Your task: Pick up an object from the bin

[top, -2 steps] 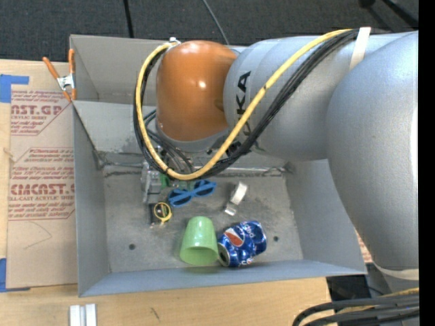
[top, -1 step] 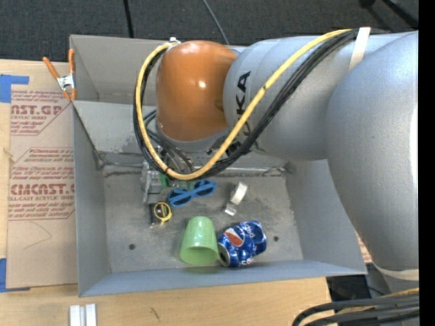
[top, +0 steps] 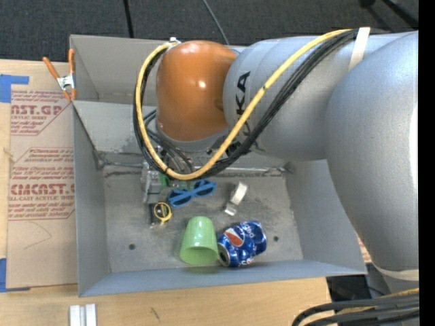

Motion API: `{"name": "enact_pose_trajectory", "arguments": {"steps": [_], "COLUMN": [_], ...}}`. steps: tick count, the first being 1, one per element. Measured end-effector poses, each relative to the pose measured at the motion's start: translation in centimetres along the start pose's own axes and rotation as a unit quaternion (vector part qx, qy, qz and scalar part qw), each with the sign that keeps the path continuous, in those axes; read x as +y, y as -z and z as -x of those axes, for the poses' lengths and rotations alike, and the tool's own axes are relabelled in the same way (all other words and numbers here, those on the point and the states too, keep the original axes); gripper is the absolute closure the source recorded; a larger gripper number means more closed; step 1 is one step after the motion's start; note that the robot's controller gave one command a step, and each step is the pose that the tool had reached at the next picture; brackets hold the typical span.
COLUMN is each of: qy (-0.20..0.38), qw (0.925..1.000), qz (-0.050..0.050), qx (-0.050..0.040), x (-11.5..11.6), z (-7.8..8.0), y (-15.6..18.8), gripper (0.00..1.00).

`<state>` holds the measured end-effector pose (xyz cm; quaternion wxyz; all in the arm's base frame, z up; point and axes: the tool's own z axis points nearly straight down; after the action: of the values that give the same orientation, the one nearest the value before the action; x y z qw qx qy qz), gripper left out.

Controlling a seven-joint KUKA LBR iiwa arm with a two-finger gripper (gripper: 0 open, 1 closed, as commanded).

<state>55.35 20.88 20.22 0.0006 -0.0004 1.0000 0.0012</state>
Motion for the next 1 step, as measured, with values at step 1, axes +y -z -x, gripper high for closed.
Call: {"name": "enact_pose_trajectory", "arguments": {"steps": [1], "qy": [0.0], "qw": [1.0], "qz": [0.0], "qx": [0.0], "x": [0.0], "z": [0.0], "y": [0.0], "gripper": [1.0]}}
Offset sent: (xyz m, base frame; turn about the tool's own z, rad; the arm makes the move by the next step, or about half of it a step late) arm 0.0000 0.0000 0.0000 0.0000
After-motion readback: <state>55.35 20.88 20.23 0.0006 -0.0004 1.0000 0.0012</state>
